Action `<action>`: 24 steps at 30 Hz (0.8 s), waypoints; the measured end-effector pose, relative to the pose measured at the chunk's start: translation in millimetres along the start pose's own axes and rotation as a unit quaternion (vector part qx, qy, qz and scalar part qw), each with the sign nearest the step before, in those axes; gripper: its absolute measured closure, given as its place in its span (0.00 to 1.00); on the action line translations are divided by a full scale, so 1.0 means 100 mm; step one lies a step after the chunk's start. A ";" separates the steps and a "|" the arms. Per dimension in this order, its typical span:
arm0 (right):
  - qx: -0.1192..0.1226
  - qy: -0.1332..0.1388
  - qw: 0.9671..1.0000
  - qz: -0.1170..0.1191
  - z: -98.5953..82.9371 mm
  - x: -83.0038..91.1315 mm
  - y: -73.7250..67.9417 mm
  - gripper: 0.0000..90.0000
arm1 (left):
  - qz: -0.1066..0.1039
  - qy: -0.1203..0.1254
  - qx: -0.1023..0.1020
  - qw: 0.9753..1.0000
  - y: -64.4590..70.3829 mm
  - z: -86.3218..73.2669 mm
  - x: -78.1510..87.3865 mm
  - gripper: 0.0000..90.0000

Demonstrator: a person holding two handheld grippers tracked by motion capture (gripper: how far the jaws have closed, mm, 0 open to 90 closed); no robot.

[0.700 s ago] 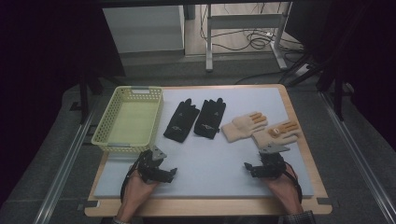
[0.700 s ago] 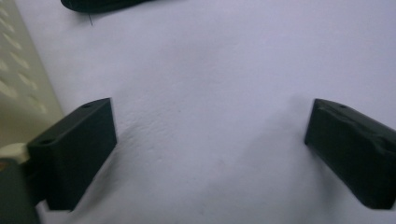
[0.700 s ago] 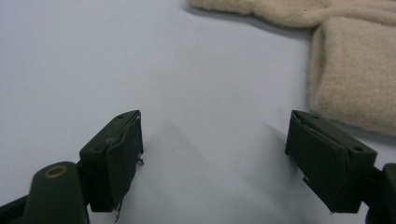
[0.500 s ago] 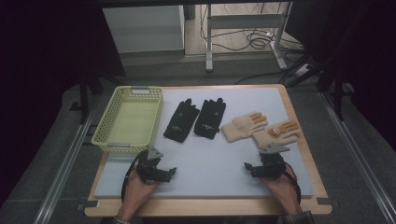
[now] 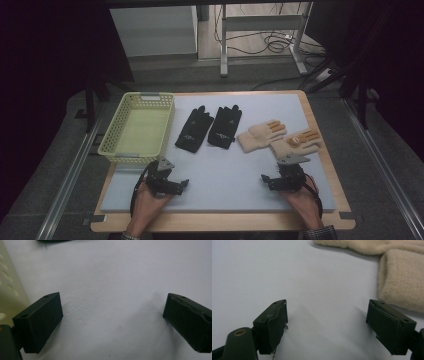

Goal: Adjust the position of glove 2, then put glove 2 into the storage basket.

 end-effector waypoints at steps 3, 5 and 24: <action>-0.003 0.001 1.000 -0.001 0.01 0.00 0.00 0.20 | 0.000 0.000 0.000 1.000 0.00 0.00 0.00 0.03; -0.004 0.002 1.000 -0.001 0.01 0.00 0.00 0.23 | 0.000 0.000 0.000 1.000 0.00 0.00 0.00 0.03; 0.008 0.016 1.000 0.017 0.32 -0.11 -0.05 0.30 | 0.000 -0.001 0.000 1.000 0.00 0.00 0.00 0.03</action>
Point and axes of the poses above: each handheld gripper's, and its own axes: x roughly backward along the jaws, z roughly out of its top, y roughly to its right, the point moved 2 cm from there along -x, roughly forward along the jaws, and after that the axes turned 2 degrees about y, right-handed, at the moved point
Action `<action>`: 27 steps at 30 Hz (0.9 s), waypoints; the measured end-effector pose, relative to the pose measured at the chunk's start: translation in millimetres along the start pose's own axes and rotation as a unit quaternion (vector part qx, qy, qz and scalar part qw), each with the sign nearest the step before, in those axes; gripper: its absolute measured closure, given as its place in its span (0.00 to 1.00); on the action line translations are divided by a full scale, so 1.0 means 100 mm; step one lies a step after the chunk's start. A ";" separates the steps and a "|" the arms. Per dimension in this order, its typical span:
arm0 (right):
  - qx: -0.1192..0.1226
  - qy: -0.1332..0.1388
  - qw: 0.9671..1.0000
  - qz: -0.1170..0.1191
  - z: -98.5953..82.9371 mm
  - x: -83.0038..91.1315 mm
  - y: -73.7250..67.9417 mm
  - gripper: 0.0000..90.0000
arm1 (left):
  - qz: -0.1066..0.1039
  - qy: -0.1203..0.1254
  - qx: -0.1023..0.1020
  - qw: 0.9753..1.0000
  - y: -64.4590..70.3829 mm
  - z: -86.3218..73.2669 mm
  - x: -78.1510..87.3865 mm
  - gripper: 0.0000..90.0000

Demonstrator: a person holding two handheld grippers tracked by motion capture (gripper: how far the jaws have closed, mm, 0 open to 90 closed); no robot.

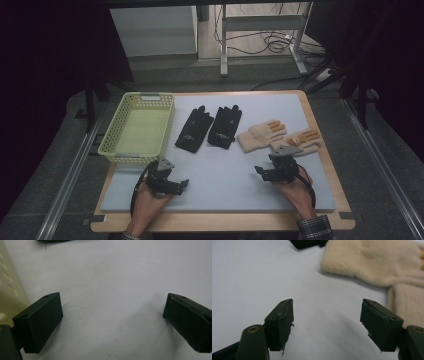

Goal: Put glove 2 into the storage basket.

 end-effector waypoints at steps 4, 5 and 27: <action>0.004 -0.001 1.000 0.007 0.12 -0.08 -0.01 0.34 | 0.000 0.000 0.000 1.000 0.00 0.00 0.00 0.03; 0.005 -0.002 1.000 0.010 0.17 -0.10 -0.01 0.36 | 0.000 0.000 0.000 1.000 0.00 0.00 0.00 0.03; 0.006 0.004 1.000 -0.002 0.98 -0.86 0.22 0.77 | 0.000 0.002 0.001 1.000 0.00 0.00 0.00 0.03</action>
Point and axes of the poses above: each handheld gripper's, and its own axes: x roughly backward along the jaws, z roughly out of its top, y roughly to its right, the point moved 2 cm from there along -x, roughly forward along the jaws, and after that the axes turned 2 degrees about y, right-handed, at the moved point
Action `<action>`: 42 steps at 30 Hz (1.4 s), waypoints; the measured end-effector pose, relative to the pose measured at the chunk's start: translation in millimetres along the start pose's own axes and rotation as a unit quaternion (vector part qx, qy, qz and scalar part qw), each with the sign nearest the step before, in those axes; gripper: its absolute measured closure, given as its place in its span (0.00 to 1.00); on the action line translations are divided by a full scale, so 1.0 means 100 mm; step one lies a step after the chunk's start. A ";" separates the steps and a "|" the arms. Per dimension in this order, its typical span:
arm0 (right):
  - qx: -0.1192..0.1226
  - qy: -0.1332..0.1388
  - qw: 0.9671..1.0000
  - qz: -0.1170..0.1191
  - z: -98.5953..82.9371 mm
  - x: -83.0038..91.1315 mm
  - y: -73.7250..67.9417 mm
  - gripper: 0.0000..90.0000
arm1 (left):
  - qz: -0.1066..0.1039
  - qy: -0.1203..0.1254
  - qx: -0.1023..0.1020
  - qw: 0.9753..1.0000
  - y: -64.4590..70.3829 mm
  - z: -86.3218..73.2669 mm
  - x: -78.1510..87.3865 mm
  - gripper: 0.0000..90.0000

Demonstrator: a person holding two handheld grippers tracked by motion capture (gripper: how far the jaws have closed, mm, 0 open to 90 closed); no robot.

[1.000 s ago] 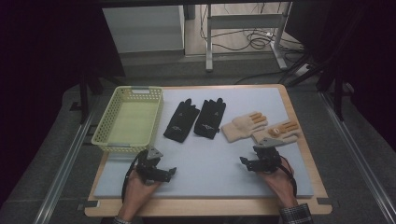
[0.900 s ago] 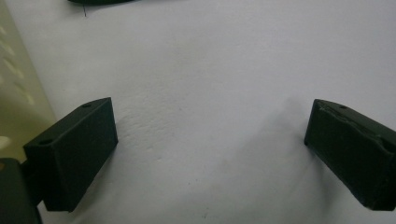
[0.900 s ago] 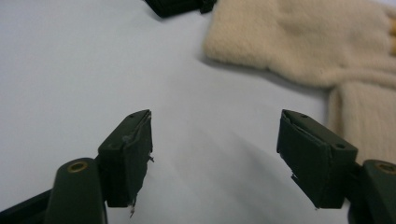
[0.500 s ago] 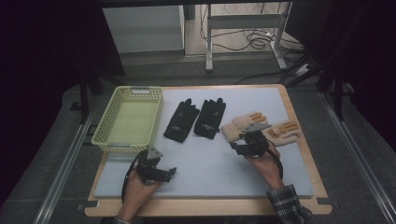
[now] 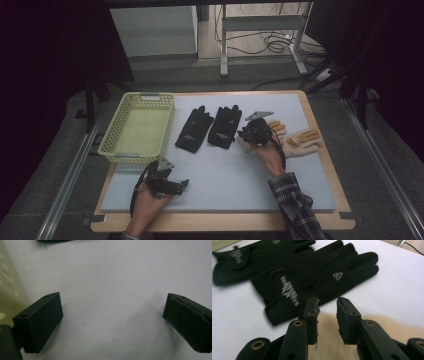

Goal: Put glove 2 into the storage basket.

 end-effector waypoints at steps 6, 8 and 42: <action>-0.018 -0.005 1.000 -0.004 0.09 -0.24 0.06 0.69 | 0.000 0.000 0.000 1.000 0.00 0.00 0.00 0.03; -0.017 -0.014 1.000 -0.012 0.10 -0.36 0.08 0.65 | 0.000 0.000 0.000 1.000 0.00 0.00 0.00 0.03; 0.009 -0.009 0.996 0.087 -0.04 0.14 -0.45 0.97 | 0.000 -0.001 0.000 1.000 0.00 0.00 0.00 0.03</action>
Point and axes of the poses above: each handheld gripper's, and its own axes: x roughly backward along the jaws, z roughly out of its top, y roughly to its right, the point moved 2 cm from there along -x, roughly forward along the jaws, and after that the axes turned 2 degrees about y, right-handed, at the moved point
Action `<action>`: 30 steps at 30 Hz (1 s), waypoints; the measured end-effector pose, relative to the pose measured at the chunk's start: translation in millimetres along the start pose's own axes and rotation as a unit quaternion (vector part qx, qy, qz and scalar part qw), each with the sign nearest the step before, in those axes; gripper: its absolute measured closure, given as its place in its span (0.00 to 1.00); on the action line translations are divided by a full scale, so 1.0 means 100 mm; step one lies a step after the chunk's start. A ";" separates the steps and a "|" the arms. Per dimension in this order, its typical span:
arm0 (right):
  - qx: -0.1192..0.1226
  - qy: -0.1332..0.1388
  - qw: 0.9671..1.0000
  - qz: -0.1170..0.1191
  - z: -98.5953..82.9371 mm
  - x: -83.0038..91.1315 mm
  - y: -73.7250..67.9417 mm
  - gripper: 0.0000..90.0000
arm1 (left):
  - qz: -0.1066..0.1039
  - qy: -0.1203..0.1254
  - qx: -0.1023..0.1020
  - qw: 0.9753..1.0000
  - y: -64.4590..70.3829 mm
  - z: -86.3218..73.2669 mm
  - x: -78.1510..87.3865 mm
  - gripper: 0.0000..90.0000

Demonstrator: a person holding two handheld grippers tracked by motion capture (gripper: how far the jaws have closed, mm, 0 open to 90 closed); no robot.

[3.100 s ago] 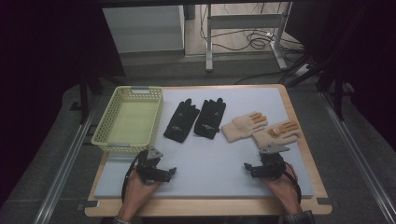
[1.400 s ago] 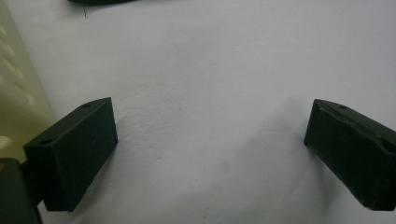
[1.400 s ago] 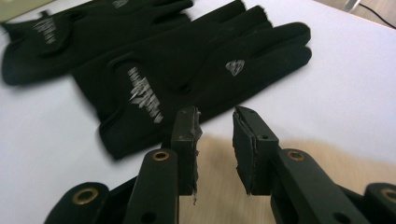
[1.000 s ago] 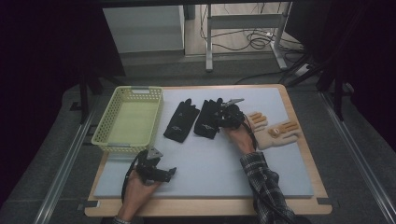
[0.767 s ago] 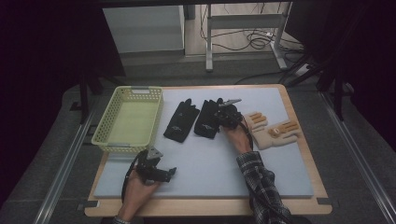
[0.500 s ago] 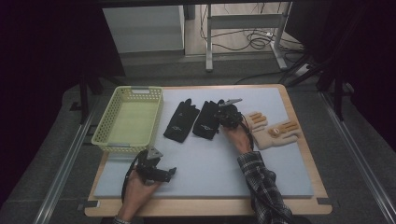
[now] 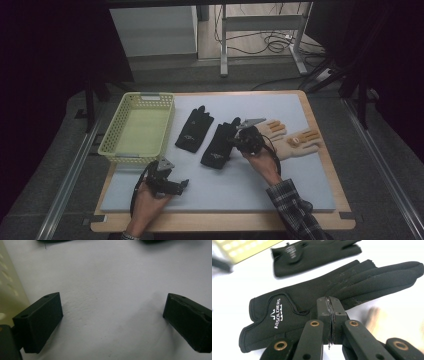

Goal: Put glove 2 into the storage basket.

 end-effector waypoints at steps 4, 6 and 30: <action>0.004 0.003 1.000 0.018 -0.20 0.24 -0.13 0.97 | 0.000 0.000 0.001 1.000 0.00 0.00 0.00 0.03; 0.005 0.001 1.000 0.017 -0.30 0.36 -0.16 0.97 | 0.000 0.000 0.000 1.000 0.00 0.00 0.00 0.03; 0.032 0.006 0.999 -0.003 -0.24 0.80 -0.45 0.96 | 0.001 0.003 0.001 1.000 0.00 0.00 0.00 0.03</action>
Point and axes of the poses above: each handheld gripper's, and its own axes: x roughly backward along the jaws, z roughly out of its top, y roughly to its right, the point moved 2 cm from there along -x, roughly forward along the jaws, and after that the axes turned 2 degrees about y, right-handed, at the moved point
